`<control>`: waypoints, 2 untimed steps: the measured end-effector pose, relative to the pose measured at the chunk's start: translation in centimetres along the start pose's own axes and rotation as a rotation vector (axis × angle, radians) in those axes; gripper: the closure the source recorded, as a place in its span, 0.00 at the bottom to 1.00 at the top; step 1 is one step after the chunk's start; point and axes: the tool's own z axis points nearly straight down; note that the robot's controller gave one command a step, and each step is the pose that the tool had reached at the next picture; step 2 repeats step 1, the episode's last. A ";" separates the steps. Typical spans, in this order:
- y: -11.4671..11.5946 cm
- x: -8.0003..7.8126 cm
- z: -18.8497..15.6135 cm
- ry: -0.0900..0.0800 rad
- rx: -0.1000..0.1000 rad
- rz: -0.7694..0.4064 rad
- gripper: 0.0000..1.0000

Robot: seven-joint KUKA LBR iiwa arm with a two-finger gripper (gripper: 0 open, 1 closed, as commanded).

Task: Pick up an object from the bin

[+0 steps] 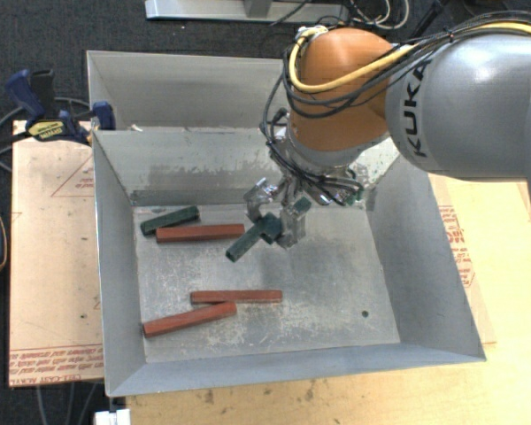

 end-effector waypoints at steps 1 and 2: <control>-0.6 2.0 -12.1 0.000 0.001 -0.345 1.00; -0.6 2.0 -12.1 0.000 0.001 -0.345 1.00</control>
Offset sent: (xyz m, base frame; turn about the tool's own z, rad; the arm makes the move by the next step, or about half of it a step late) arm -0.0145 -0.0183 0.1177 -0.3491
